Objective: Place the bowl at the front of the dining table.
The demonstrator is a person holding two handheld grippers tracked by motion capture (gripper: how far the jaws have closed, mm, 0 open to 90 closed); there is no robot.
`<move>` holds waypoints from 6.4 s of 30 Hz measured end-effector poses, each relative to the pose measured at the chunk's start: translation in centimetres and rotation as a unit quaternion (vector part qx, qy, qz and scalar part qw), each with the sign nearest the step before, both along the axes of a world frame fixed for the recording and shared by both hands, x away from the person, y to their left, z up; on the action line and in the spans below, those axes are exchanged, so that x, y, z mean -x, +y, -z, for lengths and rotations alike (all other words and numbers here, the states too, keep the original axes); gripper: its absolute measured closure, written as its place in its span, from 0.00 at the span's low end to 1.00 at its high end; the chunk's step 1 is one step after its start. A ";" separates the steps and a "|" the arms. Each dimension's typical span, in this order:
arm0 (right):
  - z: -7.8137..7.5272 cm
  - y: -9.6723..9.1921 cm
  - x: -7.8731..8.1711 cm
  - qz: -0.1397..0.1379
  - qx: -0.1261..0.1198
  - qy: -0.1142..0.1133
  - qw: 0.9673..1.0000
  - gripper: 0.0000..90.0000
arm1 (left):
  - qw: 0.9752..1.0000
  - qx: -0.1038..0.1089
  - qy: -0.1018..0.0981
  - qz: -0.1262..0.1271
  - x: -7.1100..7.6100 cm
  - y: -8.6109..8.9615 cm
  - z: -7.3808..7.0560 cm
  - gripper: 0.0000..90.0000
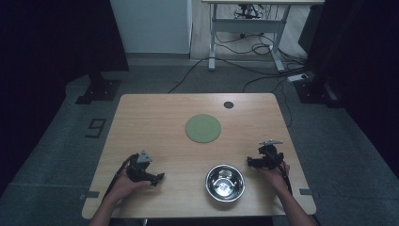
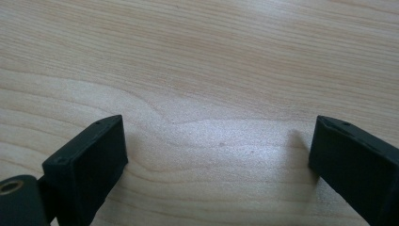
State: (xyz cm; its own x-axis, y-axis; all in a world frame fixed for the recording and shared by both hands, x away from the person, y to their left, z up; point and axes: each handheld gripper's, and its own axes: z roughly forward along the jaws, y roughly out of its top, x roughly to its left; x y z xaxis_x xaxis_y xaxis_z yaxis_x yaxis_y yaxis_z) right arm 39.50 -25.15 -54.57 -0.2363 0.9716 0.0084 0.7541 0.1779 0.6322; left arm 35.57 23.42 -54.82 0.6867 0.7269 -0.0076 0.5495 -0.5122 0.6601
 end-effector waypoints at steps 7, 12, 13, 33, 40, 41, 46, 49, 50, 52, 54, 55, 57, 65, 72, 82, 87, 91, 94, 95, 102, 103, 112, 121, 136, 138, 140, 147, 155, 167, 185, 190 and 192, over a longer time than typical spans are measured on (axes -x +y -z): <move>-0.1 0.2 0.1 0.000 0.000 -0.001 1.000 0.07 | 1.000 0.000 0.000 0.000 0.0 0.0 0.0 0.00; -0.1 0.3 0.1 -0.004 0.000 -0.001 1.000 0.08 | 1.000 0.000 0.000 -0.001 0.0 0.0 0.0 0.00; -0.1 0.3 0.1 -0.004 -0.001 0.000 1.000 0.09 | 1.000 0.000 0.000 -0.001 0.0 0.0 0.0 0.00; -0.6 0.5 0.2 -0.009 -0.015 0.015 1.000 0.15 | 1.000 0.000 0.000 -0.002 0.0 0.0 0.0 0.00; -1.4 0.3 0.4 -0.015 -0.036 0.007 0.999 0.16 | 1.000 0.000 0.000 -0.002 0.0 0.0 0.0 0.00; -1.5 0.4 0.5 -0.018 -0.038 0.004 0.999 0.17 | 1.000 0.000 0.000 -0.002 0.0 0.0 0.0 0.00; -1.9 0.6 0.9 -0.029 -0.044 -0.002 0.999 0.18 | 1.000 0.000 0.000 -0.002 0.0 0.0 0.0 0.00; -2.0 0.7 1.1 -0.035 -0.045 -0.003 0.998 0.18 | 1.000 0.000 0.000 -0.002 0.0 0.0 0.0 0.00; -2.1 0.8 1.1 -0.036 -0.045 -0.003 0.998 0.18 | 1.000 0.000 0.000 -0.002 0.0 0.0 0.0 0.00; -2.1 0.8 1.2 -0.035 -0.046 -0.004 0.998 0.18 | 1.000 0.000 0.000 -0.002 0.0 0.0 0.0 0.00; -2.4 0.7 1.4 -0.037 -0.052 -0.008 0.998 0.19 | 1.000 0.000 0.000 -0.002 0.0 0.0 0.0 0.00; -2.5 0.7 1.4 -0.039 -0.054 -0.009 0.998 0.20 | 1.000 0.000 0.000 -0.002 0.0 0.0 0.0 0.00; -2.8 0.7 1.7 -0.042 -0.060 -0.012 0.997 0.20 | 1.000 0.000 0.000 -0.002 0.0 0.0 0.0 0.00; -3.4 0.7 2.3 -0.053 -0.068 -0.020 0.996 0.22 | 1.000 0.000 0.000 -0.002 0.0 0.0 0.0 0.00; -3.7 1.0 2.7 -0.067 -0.071 -0.023 0.995 0.24 | 1.000 0.000 0.000 -0.002 0.0 0.0 0.0 0.00; -3.8 1.8 3.2 -0.083 -0.071 -0.022 0.994 0.25 | 1.000 0.000 0.000 -0.002 0.0 0.0 0.0 0.00; -3.7 2.2 3.3 -0.093 -0.070 -0.017 0.993 0.26 | 1.000 0.000 0.000 -0.002 0.0 0.0 0.0 0.00; -3.6 2.7 3.5 -0.104 -0.064 -0.011 0.992 0.27 | 1.000 0.000 0.000 -0.002 0.0 0.0 0.0 0.00; -3.5 2.9 3.5 -0.109 -0.060 -0.008 0.992 0.27 | 1.000 0.000 0.000 -0.002 0.0 0.0 0.0 0.00; -3.5 3.0 3.5 -0.110 -0.057 -0.006 0.992 0.27 | 1.000 0.000 0.000 -0.002 0.0 0.0 0.0 0.00; -2.9 3.3 3.4 -0.122 -0.037 0.008 0.992 0.28 | 1.000 0.000 0.000 -0.002 0.0 0.0 0.0 0.00; -2.9 3.3 3.4 -0.123 -0.034 0.009 0.992 0.28 | 1.000 0.000 0.000 -0.002 0.0 0.0 0.0 0.00; -2.7 3.6 3.4 -0.128 -0.031 0.015 0.991 0.29 | 1.000 0.000 0.000 -0.002 0.0 0.0 0.0 0.00; -2.7 3.8 3.5 -0.129 -0.029 0.017 0.991 0.30 | 1.000 0.000 0.000 -0.002 0.0 0.0 0.0 0.00; -3.6 4.0 4.1 -0.131 -0.042 -0.005 0.990 0.30 | 1.000 0.000 0.000 -0.002 0.0 0.0 0.0 0.00; -3.7 4.0 4.1 -0.130 -0.044 -0.007 0.990 0.30 | 1.000 0.000 0.000 -0.002 0.0 0.0 0.0 0.00; -3.8 4.0 4.2 -0.130 -0.046 -0.010 0.990 0.30 | 1.000 0.000 0.000 -0.002 0.0 0.0 0.0 0.00; -4.0 4.1 4.3 -0.132 -0.051 -0.016 0.990 0.31 | 1.000 0.000 0.000 -0.002 0.0 0.0 0.0 0.00; -4.3 4.3 4.6 -0.140 -0.063 -0.017 0.988 0.31 | 1.000 -0.001 0.000 -0.002 0.0 0.0 0.0 0.00; -4.1 5.2 5.0 -0.159 -0.060 -0.009 0.985 0.30 | 1.000 -0.001 0.000 -0.002 0.0 0.0 0.0 0.00; -2.3 6.9 4.8 -0.198 -0.036 0.042 0.979 0.34 | 1.000 0.000 0.000 -0.002 0.1 0.0 0.0 0.00; -2.0 6.9 4.7 -0.202 -0.035 0.054 0.977 0.38 | 1.000 0.000 0.000 -0.002 0.1 0.0 0.0 0.00; -1.9 6.8 4.6 -0.203 -0.040 0.060 0.977 0.40 | 1.000 0.000 0.000 -0.002 0.1 0.0 0.0 0.00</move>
